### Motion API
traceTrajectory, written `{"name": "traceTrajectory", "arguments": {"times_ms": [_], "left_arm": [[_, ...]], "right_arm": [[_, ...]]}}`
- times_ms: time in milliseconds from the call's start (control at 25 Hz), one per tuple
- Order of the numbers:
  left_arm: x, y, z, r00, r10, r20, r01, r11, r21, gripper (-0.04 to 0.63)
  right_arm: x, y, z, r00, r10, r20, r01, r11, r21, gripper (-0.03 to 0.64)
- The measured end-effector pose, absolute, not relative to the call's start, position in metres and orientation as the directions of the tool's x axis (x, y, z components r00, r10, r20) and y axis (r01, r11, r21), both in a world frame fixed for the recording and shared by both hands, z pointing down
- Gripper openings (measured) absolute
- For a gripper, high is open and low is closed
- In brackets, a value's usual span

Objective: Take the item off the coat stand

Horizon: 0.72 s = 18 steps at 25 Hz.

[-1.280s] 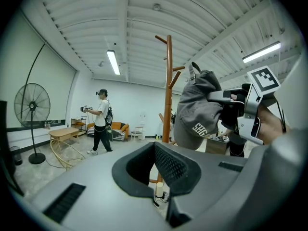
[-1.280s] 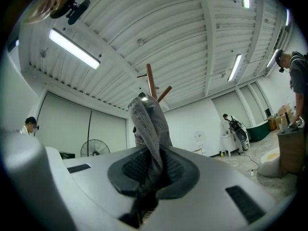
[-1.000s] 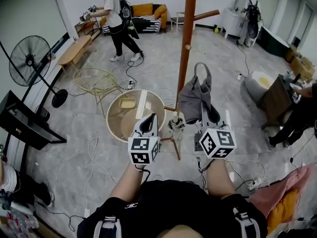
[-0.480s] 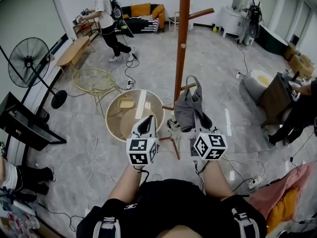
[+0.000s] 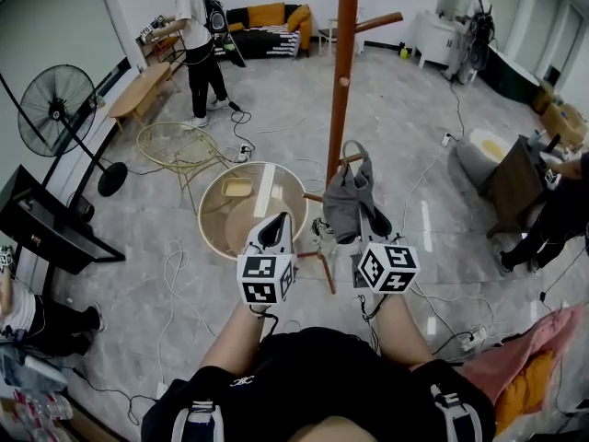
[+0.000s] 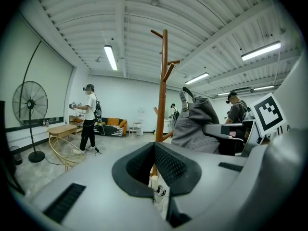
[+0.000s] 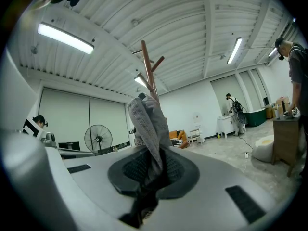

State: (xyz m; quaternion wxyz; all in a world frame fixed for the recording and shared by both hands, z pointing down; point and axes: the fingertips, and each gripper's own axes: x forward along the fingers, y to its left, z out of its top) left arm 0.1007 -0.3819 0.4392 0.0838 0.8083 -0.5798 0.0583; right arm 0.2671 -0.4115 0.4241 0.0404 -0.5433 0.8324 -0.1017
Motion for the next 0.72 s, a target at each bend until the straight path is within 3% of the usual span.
{"name": "traceTrajectory", "arguments": {"times_ms": [720], "left_arm": [[0.104, -0.399, 0.441, 0.326, -0.927, 0.187, -0.945, -0.319, 0.066, 0.017]], "right_arm": [[0.268, -0.43, 0.425, -0.421, -0.906, 0.029, -0.886, 0.404, -0.226, 0.038]]}}
